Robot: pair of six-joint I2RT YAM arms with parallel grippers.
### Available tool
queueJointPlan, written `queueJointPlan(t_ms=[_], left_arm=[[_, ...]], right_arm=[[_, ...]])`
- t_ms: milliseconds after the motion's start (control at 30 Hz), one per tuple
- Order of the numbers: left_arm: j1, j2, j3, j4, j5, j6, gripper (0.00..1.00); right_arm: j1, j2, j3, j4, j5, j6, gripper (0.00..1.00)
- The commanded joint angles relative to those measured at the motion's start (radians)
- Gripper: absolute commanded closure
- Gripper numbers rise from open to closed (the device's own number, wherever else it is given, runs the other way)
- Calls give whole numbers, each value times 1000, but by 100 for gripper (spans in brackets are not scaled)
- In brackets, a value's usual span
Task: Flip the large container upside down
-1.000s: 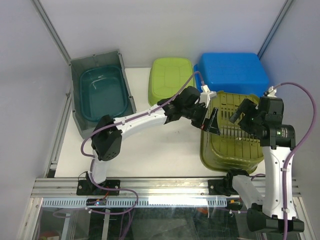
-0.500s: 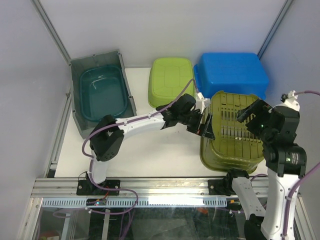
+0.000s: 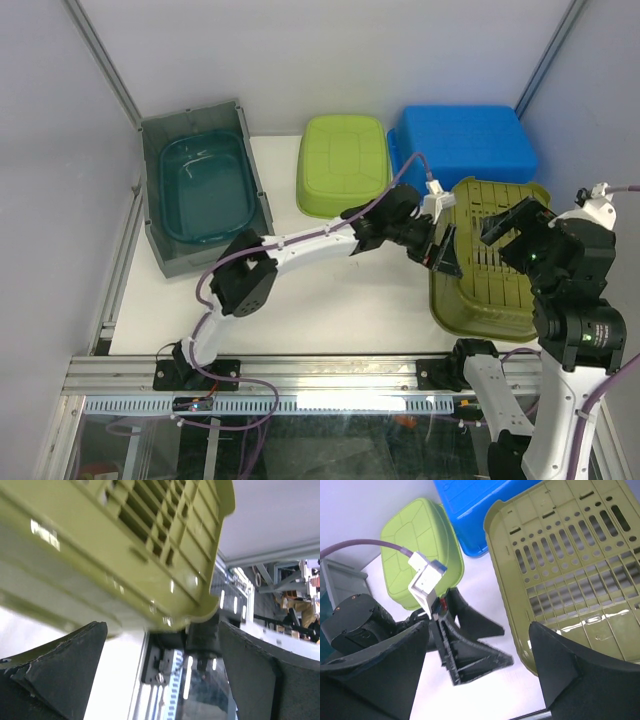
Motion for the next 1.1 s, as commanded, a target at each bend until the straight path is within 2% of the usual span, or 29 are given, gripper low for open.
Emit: queueJointPlan(t_ms=[0, 133, 233, 400, 433, 467, 533, 600, 667, 867, 1067], left_arm=[[41, -264, -169, 16, 50, 74, 1], [80, -500, -295, -146, -68, 175, 1], [139, -664, -345, -271, -202, 211, 1], [394, -842, -369, -463, -353, 196, 1], [438, -864, -369, -501, -401, 198, 1], [475, -879, -369, -539, -442, 205, 1], [551, -892, -363, -611, -515, 220, 1], [648, -879, -365, -666, -505, 237, 1], [740, -859, -376, -702, -477, 245, 1], [866, -797, -424, -702, -460, 261, 1], [912, -719, -479, -657, -550, 285, 1]], right_arm=[[2, 12, 82, 13, -96, -106, 16], [2, 22, 96, 53, -217, -132, 17], [2, 57, 26, 106, -357, -95, 17], [11, 188, -147, 308, -614, 33, 18], [33, 208, -176, 350, -609, 55, 16], [73, 224, -202, 381, -558, 70, 13], [195, 261, -224, 408, -347, 72, 9], [305, 333, -224, 390, -214, 65, 6], [365, 413, -208, 324, -105, 62, 3], [361, 491, -246, 240, 124, 37, 1], [319, 495, -296, 205, 171, 8, 1]])
